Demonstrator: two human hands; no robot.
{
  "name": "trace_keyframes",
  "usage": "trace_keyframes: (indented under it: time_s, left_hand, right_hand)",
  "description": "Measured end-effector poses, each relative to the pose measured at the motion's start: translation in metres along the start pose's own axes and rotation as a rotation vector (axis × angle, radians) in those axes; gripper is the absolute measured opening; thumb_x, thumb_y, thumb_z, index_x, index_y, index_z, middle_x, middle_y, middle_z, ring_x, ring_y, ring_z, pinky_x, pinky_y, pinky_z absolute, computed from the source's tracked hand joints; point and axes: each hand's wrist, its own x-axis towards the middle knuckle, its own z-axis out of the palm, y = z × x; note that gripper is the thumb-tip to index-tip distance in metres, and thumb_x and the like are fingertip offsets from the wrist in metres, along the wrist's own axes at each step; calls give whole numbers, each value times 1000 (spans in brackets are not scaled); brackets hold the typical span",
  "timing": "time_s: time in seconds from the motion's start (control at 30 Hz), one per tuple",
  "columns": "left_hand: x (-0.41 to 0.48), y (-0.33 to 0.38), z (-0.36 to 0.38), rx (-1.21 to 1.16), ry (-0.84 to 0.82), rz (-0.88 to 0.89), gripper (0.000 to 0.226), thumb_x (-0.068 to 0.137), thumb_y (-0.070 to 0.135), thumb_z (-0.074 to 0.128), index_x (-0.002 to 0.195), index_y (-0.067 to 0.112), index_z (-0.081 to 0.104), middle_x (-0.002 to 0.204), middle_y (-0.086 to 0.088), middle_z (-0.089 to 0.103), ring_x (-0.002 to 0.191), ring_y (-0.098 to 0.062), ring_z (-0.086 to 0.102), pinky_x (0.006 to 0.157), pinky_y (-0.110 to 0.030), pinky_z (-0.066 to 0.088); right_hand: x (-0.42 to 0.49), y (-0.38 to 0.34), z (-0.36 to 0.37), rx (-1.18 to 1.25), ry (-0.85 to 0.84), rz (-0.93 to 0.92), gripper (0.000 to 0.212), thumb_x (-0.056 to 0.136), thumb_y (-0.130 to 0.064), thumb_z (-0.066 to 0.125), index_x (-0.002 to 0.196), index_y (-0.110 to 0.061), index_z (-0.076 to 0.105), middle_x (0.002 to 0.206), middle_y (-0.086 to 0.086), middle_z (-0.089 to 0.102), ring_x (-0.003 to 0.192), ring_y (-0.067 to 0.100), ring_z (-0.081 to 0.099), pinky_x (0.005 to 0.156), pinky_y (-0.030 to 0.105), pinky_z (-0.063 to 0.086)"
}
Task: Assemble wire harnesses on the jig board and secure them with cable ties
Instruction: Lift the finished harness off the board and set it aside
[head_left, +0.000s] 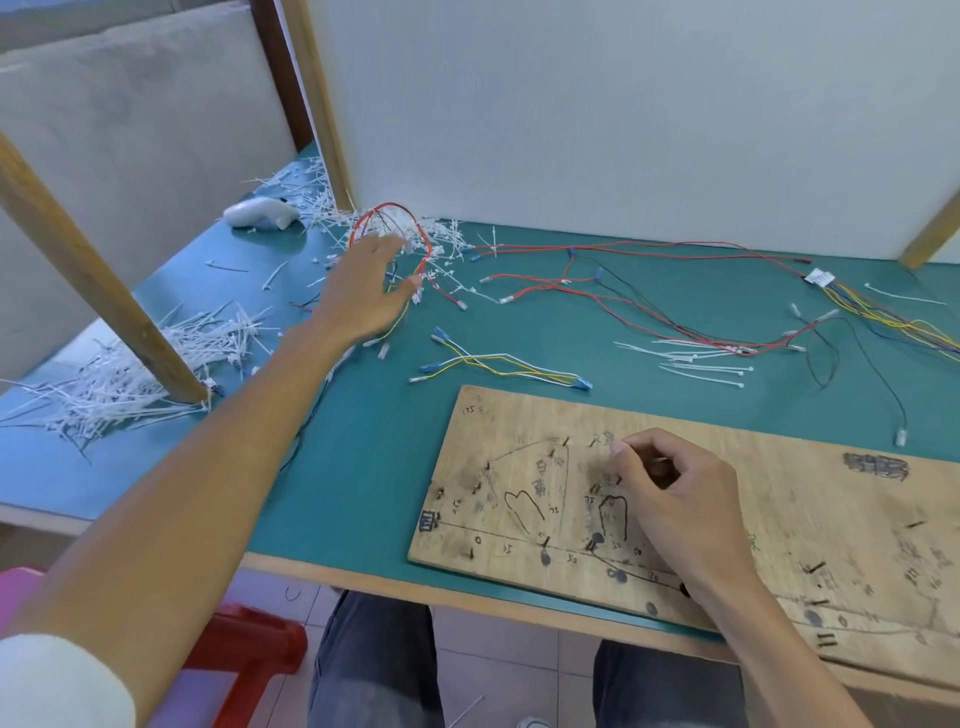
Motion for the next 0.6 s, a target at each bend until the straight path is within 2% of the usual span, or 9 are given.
trace_keyframes:
  time_s: [0.07,0.13,0.2,0.23,0.3,0.4,0.6]
  left_hand:
    - [-22,4,-22,-93,87,2,50,106,32,56,153,15,49,162,-6,43,152,-22,32,123,-35,22]
    - [-51,5,-45,-132,158,-35,37,105,30,56,141,19,62,150,-2,56,143,-21,44,115,-30,30]
    - [-88,2,-62,-72,162,-124,19,101,31,60,114,24,73,117,3,72,118,-22,61,98,-31,42]
    - [-106,0,-66,-9,123,-190,11,97,33,64,101,28,73,99,8,73,103,-21,65,88,-31,46]
    - [-141,-5,-68,127,4,-310,9,92,36,70,88,29,69,82,15,69,88,-20,65,78,-33,49]
    - [-173,-8,-55,247,-132,-422,18,91,42,73,84,27,64,83,8,68,87,-25,65,79,-37,56]
    - [-184,-1,-38,288,-142,-442,19,101,31,62,87,18,61,90,-6,66,91,-35,65,80,-44,55]
  right_hand:
    - [0,0,0,4,-3,1,16,97,-35,72,82,-36,76,85,-25,73,88,1,68,70,6,46]
    - [0,0,0,23,-1,-11,18,97,-33,71,80,-36,76,82,-23,74,85,2,68,70,7,47]
    - [1,-1,0,37,3,-11,19,97,-31,72,79,-36,76,81,-23,74,83,1,68,70,7,47]
    - [0,-1,0,38,3,-9,19,97,-31,72,79,-36,76,81,-23,74,82,0,68,69,7,47]
    - [1,0,0,36,1,2,18,97,-33,71,81,-36,77,83,-25,74,84,-1,69,68,9,47]
    - [2,0,1,39,4,14,17,97,-35,71,81,-34,77,84,-26,74,84,-1,69,71,16,47]
    - [2,0,1,44,10,31,19,96,-36,71,79,-31,77,84,-24,75,85,-3,67,71,16,46]
